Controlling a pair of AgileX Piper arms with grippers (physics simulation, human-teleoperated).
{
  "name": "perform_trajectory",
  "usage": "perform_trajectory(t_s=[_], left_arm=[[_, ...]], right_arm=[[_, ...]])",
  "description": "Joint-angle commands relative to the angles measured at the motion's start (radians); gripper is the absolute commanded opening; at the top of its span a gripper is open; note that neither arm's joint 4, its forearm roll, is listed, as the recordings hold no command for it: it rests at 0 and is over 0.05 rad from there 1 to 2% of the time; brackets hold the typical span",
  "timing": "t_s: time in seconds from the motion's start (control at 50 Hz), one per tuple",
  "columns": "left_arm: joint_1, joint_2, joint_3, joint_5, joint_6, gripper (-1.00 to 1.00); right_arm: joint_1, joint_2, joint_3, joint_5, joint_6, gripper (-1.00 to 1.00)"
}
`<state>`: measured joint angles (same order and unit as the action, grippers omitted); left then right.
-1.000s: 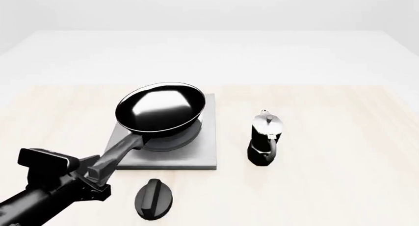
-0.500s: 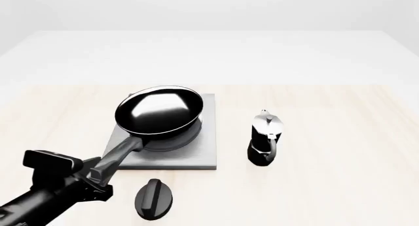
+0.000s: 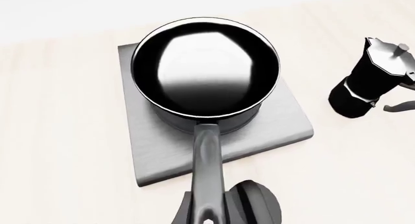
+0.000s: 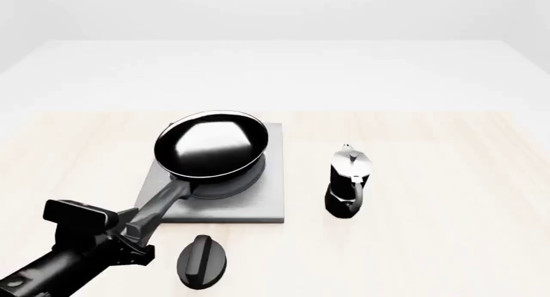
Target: Put the frying pan on the stove.
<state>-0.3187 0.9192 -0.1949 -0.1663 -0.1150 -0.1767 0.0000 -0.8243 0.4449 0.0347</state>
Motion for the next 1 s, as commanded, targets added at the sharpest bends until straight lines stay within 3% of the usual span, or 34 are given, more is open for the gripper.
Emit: perform_trajectory(t_s=[0.02,0.3,0.32,0.48,0.66,0.82,1.0], left_arm=[[0.014,0.019,0.038,-0.037,-0.008,-1.00],[0.047,-0.042,0.070,0.001,-0.022,-1.00],[0.064,-0.057,0.083,0.008,-0.024,1.00],[0.058,0.003,0.114,-0.069,-0.039,1.00],[0.045,0.014,0.115,-0.081,-0.047,1.00],[0.033,-0.114,0.080,0.041,-0.044,1.00],[0.002,-0.312,0.009,0.257,-0.032,1.00]], right_arm=[[-0.001,0.000,0.006,-0.004,0.000,1.00],[0.003,0.000,0.008,-0.006,0.000,1.00],[0.005,0.000,0.002,-0.001,0.001,1.00],[0.005,0.000,-0.006,0.004,0.003,1.00],[0.004,0.000,-0.014,0.010,0.003,1.00],[0.006,0.000,-0.014,0.010,0.003,1.00],[0.006,0.000,-0.027,0.020,0.007,1.00]])
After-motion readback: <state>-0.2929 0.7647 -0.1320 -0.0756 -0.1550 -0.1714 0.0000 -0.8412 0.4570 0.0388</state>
